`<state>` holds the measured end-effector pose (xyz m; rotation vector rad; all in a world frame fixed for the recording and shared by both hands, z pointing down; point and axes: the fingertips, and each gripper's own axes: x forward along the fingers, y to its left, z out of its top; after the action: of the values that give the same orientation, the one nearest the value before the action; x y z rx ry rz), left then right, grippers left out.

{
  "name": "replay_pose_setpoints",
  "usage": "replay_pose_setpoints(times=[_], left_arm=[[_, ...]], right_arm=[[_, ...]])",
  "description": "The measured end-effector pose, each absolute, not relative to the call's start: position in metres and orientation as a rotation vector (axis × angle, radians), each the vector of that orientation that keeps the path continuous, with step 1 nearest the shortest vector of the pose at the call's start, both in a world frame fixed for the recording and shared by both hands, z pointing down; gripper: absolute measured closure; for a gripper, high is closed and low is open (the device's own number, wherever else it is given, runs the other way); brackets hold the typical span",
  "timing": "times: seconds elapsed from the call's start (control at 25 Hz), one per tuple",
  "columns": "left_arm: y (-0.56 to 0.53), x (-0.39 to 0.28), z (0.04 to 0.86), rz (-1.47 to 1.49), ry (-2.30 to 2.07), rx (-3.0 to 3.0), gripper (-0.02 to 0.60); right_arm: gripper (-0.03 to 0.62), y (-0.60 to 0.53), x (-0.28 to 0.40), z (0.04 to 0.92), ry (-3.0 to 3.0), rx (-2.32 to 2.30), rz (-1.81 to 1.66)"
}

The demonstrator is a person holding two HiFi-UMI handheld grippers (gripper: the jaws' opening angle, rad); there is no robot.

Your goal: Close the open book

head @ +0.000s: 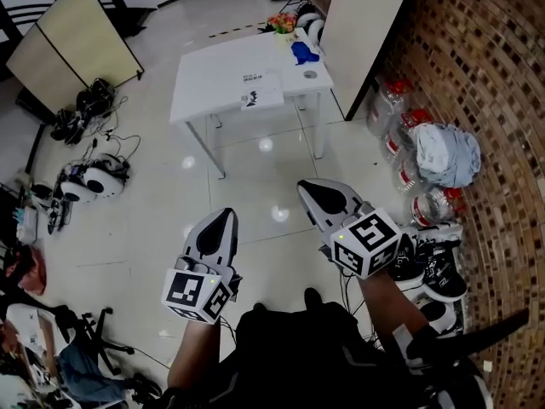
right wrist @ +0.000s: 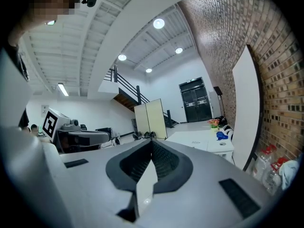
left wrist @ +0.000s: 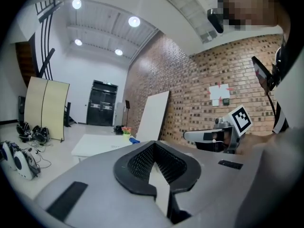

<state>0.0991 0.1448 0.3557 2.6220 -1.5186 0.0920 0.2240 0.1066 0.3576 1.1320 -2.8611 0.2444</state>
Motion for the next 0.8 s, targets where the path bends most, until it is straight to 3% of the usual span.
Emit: replay_pose_setpoints(times=[0.8], left_arm=[[0.325, 0.007, 0.358, 0.037, -1.339, 2.723, 0.586]], right_arm=[[0.594, 0.286, 0.132, 0.356, -2.777, 1.328, 0.273]])
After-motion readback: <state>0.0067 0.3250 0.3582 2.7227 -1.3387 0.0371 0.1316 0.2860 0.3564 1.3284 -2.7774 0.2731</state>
